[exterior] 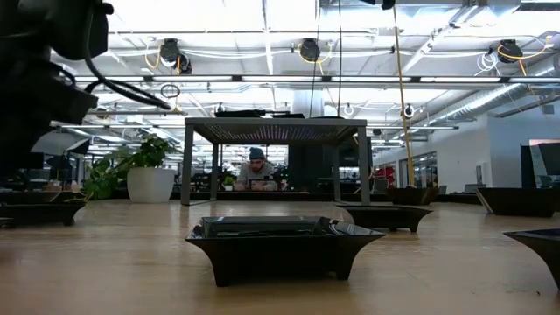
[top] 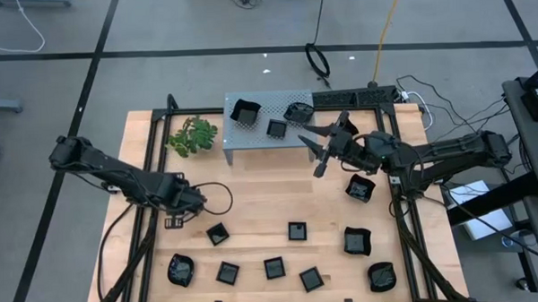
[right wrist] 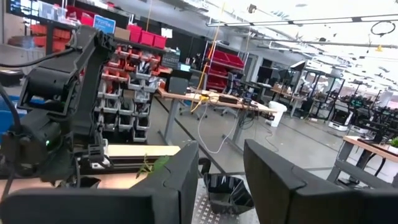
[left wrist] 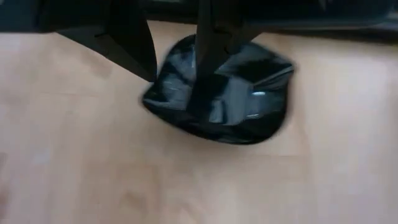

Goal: Pick & Place Mini shaped plates
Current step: Stack the black leaf-shaped plate on top of the black leaf-shaped plate on the shelf

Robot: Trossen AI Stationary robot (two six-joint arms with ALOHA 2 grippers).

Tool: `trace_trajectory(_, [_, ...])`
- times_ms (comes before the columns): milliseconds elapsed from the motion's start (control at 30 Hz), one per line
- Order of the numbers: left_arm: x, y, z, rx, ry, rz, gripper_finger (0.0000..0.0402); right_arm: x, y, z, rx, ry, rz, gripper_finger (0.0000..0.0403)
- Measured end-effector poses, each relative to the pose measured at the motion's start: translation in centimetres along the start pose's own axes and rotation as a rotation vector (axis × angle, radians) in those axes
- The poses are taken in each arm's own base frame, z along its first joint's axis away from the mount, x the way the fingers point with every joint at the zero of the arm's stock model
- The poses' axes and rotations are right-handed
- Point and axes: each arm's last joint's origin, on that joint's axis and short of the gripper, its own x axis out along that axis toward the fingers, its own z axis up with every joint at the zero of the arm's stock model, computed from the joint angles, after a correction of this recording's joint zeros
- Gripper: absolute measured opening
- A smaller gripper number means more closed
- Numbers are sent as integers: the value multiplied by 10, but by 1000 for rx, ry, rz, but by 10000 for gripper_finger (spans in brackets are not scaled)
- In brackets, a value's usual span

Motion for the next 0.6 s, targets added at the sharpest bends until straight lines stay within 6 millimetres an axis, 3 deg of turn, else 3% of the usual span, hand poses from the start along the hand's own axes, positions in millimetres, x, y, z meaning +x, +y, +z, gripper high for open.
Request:
trace_trajectory(333, [1,-4,10,-115,-107,-32,115,0,0,0,0,1,0,116])
trace_trajectory(600, [0,-2,17,-636,-228,3,115,0,0,0,0,1,0,116])
